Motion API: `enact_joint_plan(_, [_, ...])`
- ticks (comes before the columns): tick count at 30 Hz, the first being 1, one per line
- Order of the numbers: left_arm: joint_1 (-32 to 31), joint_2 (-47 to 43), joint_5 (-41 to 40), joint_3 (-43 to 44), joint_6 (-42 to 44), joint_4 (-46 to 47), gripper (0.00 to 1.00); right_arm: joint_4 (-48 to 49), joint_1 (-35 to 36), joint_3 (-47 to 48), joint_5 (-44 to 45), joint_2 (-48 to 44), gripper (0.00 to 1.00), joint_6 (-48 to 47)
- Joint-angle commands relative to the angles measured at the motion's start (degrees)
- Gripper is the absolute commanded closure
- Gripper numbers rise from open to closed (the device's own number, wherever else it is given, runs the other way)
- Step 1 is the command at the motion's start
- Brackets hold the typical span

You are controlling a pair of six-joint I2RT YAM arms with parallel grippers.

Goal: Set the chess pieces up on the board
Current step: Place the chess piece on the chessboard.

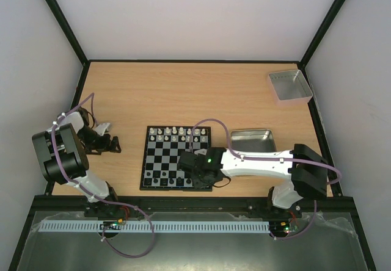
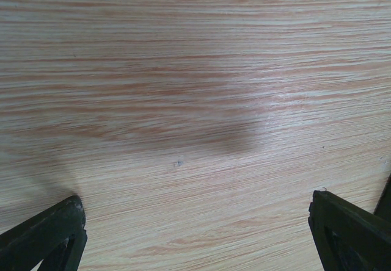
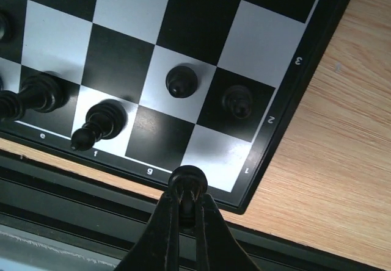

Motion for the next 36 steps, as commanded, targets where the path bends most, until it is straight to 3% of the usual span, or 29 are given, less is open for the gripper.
enact_joint_plan(1, [0.4, -0.3, 0.3, -1.2, 0.1, -0.6, 0.01, 0.7, 0.7, 2.0, 1.0, 0.4, 0.98, 1.5])
enact_joint_plan(17, [0.7, -0.3, 0.6, -1.1, 0.3, -0.6, 0.01, 2.6, 1.1, 4.4, -0.1, 6.6, 0.98, -1.3])
enact_joint_plan(36, [1.2, -0.2, 0.8, -1.0, 0.5, -0.7, 0.01, 3.2, 1.1, 3.8, -0.5, 7.7, 0.96, -1.1])
